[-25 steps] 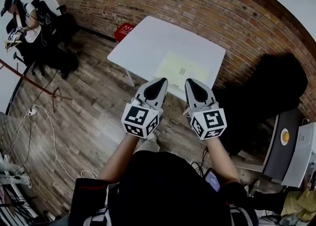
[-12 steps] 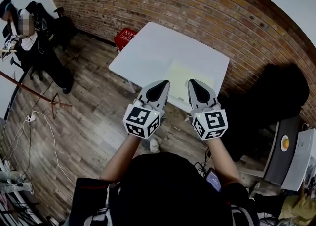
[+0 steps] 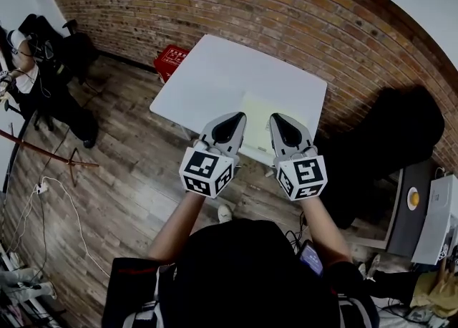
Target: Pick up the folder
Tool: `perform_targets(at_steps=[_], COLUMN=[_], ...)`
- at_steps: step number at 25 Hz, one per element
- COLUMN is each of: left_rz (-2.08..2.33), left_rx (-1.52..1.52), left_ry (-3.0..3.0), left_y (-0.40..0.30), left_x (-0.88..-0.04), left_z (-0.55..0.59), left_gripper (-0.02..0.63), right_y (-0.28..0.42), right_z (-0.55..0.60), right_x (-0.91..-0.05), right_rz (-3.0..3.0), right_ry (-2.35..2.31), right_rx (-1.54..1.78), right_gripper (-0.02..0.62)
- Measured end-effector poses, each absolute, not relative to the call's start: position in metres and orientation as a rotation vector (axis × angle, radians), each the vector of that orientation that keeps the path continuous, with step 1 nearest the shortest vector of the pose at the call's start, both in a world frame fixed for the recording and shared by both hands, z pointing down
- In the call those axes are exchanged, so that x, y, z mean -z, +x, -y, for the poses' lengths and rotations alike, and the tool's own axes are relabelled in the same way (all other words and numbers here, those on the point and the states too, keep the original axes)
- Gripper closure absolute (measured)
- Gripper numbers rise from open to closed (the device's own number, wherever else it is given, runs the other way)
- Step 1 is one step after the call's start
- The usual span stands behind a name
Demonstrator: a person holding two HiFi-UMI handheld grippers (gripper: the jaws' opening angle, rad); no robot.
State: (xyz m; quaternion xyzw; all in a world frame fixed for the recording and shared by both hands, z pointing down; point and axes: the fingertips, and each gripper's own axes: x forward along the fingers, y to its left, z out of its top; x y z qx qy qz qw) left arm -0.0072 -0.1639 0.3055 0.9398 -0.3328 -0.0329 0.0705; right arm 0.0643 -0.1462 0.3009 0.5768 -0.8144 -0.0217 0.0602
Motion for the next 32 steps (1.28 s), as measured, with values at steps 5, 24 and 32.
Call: perform_targets(at_steps=[5, 24, 32], left_rz=[0.953, 0.895, 0.930], left_rx=[0.140, -0.052, -0.058], left_ry=[2.809, 2.855, 2.756], left_y=[-0.012, 0.023, 0.034], left_x=[-0.313, -0.364, -0.394], left_z=[0.172, 0.182, 0.188], left_gripper=[0.588, 0.588, 0.588], right_y=[0.062, 0.087, 0.095], right_z=[0.153, 0.192, 0.207], right_x=[-0.312, -0.360, -0.388], right_rz=[2.425, 2.401, 2.398], right_ry=[1.746, 1.580, 1.448], right_rx=[0.071, 0.008, -0.034], right_gripper=[0.566, 0.566, 0.565])
